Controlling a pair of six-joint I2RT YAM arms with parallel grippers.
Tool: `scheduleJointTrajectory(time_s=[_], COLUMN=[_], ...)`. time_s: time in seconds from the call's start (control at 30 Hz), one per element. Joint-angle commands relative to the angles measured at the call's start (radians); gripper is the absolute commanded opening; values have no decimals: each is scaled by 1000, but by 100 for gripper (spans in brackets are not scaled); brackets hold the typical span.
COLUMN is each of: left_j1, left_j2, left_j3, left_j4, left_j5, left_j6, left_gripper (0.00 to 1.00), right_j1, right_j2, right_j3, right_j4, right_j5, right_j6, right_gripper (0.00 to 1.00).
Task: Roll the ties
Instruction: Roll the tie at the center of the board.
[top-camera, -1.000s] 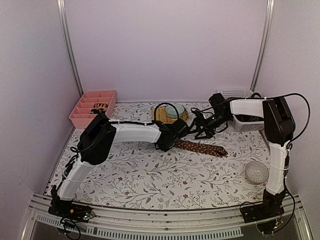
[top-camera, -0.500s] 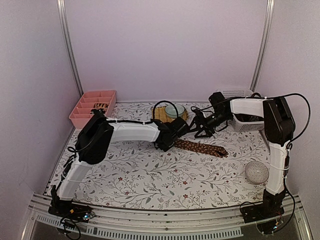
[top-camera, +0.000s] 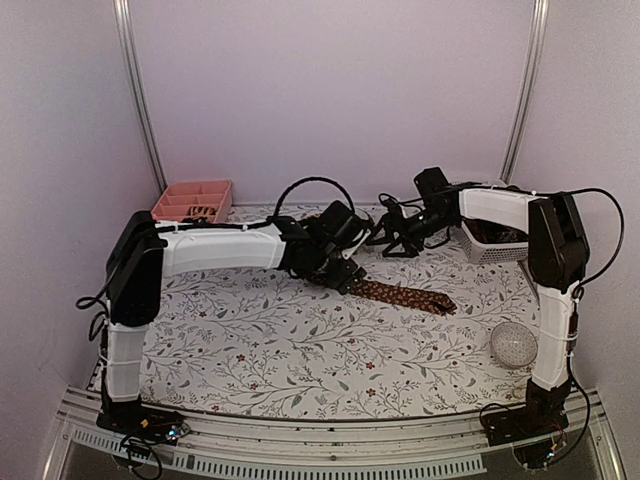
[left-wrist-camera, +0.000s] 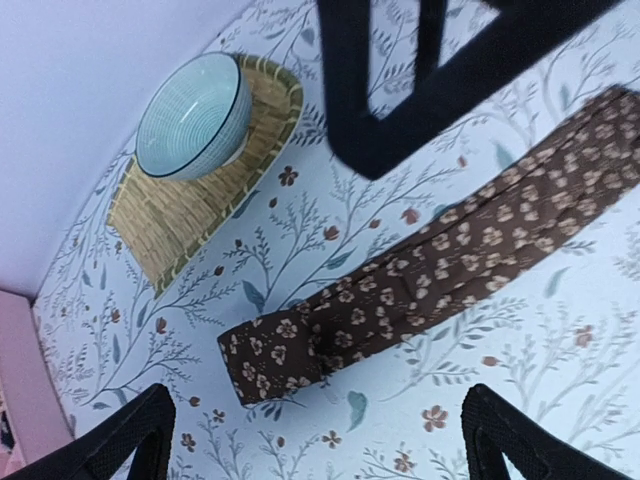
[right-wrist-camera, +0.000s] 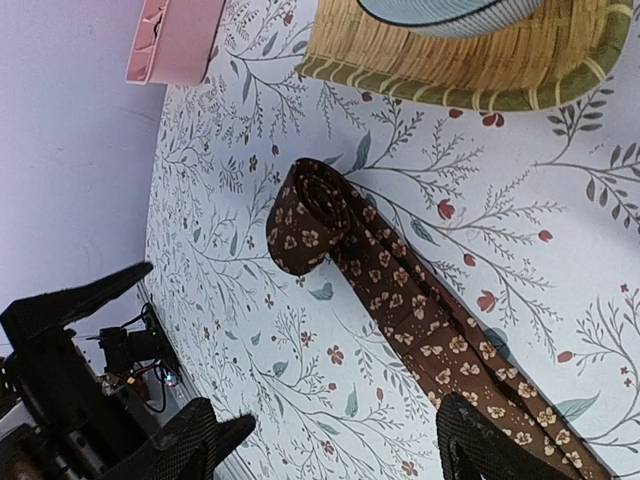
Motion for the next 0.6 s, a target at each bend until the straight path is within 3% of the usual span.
scheduleJointTrajectory(time_s=[0.0,0.23,0.57], left_j1=[70,317,483], left_j2=[-203,-402,-257], left_j3=[-159,-490,-558], left_j4=[120,375,527], left_j5=[288,610,880], left_j6=[-158,-350,-481], left_gripper=[100,95,91], right_j1=[61,140,187], right_j2=[23,149,305], right_j3=[62,143,196], right_j4=[84,155,199], right_j5=[59,114,137], right_j6=[100,232,361], right_gripper=[75,75,71])
